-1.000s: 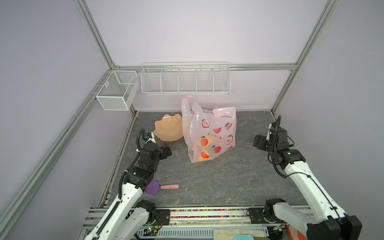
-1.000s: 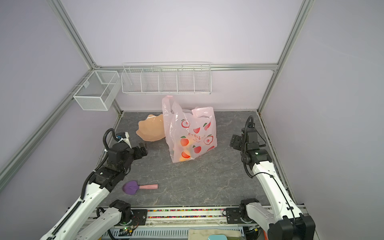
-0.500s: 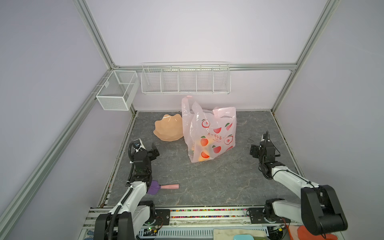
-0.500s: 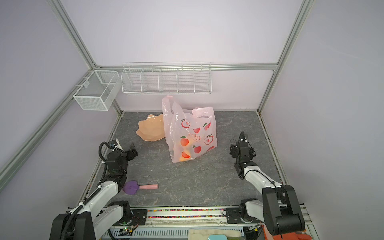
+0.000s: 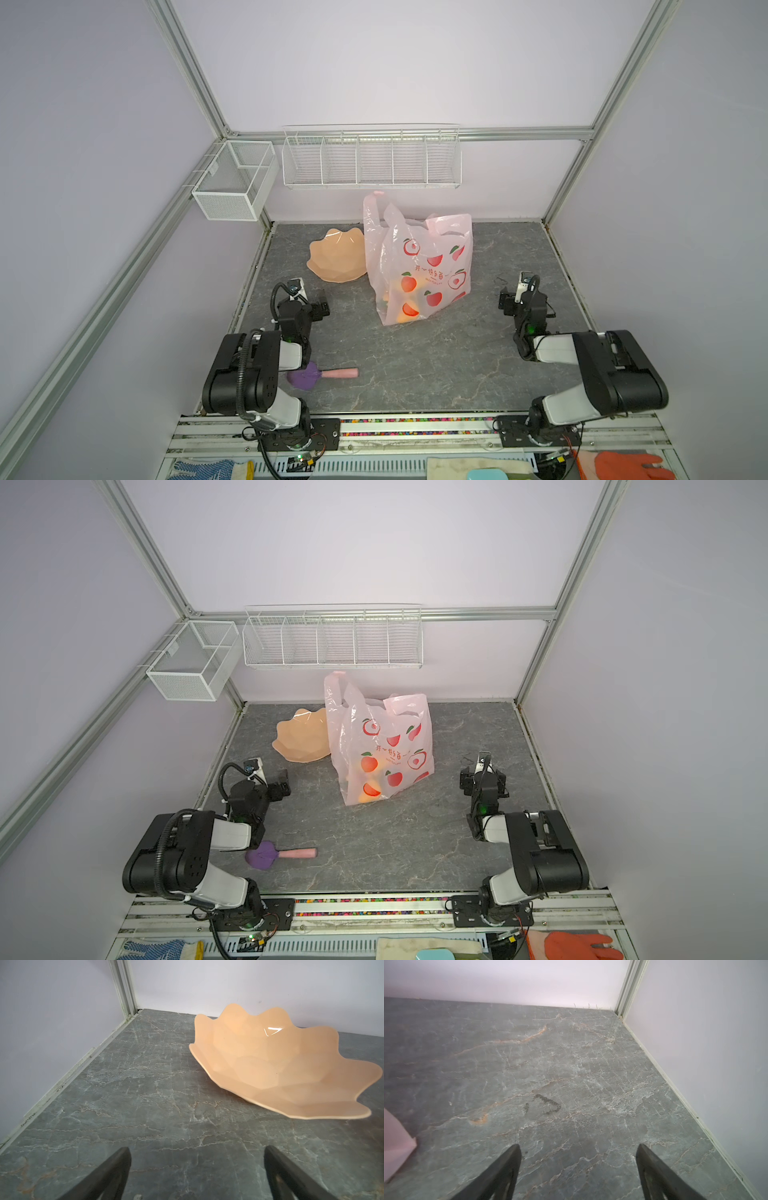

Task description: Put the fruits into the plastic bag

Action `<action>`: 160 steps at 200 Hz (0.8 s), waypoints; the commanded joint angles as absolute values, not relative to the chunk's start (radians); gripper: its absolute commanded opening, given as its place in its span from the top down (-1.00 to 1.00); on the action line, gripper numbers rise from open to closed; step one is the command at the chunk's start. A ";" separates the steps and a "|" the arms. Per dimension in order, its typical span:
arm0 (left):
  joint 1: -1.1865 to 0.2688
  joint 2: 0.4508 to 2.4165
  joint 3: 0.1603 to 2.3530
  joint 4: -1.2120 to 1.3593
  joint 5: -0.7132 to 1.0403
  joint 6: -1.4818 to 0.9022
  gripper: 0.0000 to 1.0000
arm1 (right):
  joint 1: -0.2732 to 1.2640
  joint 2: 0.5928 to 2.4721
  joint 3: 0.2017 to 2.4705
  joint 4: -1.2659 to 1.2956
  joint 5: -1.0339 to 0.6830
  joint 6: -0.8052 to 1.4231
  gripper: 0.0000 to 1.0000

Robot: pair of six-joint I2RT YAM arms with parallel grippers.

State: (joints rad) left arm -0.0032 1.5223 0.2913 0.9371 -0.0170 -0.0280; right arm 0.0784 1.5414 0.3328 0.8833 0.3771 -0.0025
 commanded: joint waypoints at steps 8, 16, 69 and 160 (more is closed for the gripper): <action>0.005 1.548 0.376 0.929 0.036 0.000 -0.99 | 0.036 1.538 0.355 0.939 0.334 0.010 -0.78; 0.005 1.542 0.383 0.905 0.019 -0.006 -0.99 | 0.038 1.543 0.353 0.949 0.335 0.009 -0.78; 0.005 1.546 0.382 0.916 0.014 -0.005 -0.98 | 0.038 1.535 0.356 0.932 0.335 0.009 -0.78; 0.005 1.546 0.382 0.916 0.014 -0.005 -0.99 | 0.037 1.536 0.356 0.929 0.333 0.011 -0.78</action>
State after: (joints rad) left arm -0.0002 1.5391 0.3767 0.9070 0.0017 -0.0158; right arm 0.0391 1.5467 0.3462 0.8989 0.3424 0.0074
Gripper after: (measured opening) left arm 0.992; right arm 0.889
